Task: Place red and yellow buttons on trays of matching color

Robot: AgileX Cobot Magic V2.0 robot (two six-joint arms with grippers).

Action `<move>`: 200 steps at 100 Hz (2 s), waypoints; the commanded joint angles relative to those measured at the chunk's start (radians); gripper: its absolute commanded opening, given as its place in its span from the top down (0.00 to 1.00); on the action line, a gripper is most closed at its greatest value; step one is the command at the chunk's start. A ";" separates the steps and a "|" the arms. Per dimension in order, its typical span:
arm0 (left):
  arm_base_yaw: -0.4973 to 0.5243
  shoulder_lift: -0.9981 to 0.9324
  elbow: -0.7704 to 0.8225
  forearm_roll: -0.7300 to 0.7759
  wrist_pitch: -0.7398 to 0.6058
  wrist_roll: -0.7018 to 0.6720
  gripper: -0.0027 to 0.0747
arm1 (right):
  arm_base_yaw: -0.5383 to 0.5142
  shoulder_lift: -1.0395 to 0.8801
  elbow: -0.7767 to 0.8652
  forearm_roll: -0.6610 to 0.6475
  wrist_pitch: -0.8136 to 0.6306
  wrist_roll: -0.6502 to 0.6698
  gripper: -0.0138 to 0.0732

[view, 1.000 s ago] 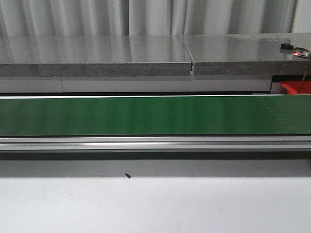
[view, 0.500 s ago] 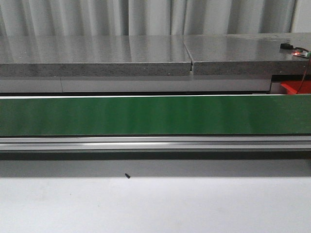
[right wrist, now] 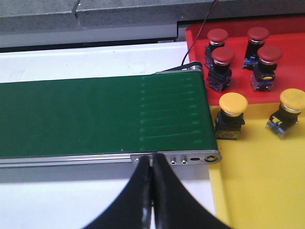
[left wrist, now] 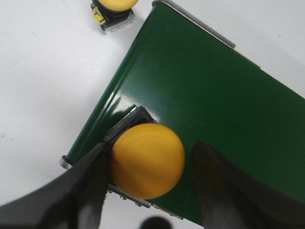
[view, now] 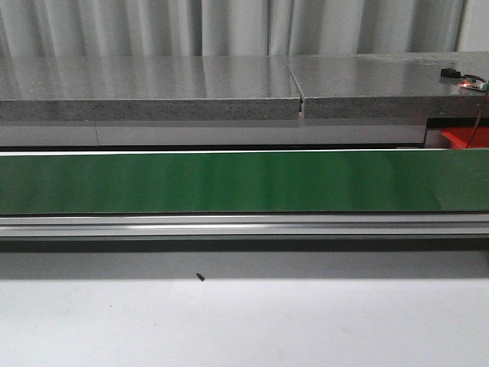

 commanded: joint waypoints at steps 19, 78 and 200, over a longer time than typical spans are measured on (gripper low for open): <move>-0.007 -0.048 -0.037 -0.027 -0.028 0.011 0.25 | 0.002 0.006 -0.026 0.002 -0.070 -0.010 0.92; 0.029 0.115 -0.247 -0.027 -0.005 -0.082 0.25 | 0.002 0.006 -0.026 0.002 -0.070 -0.010 0.92; 0.051 0.439 -0.436 0.016 -0.077 -0.479 0.25 | 0.002 0.006 -0.026 0.002 -0.071 -0.010 0.92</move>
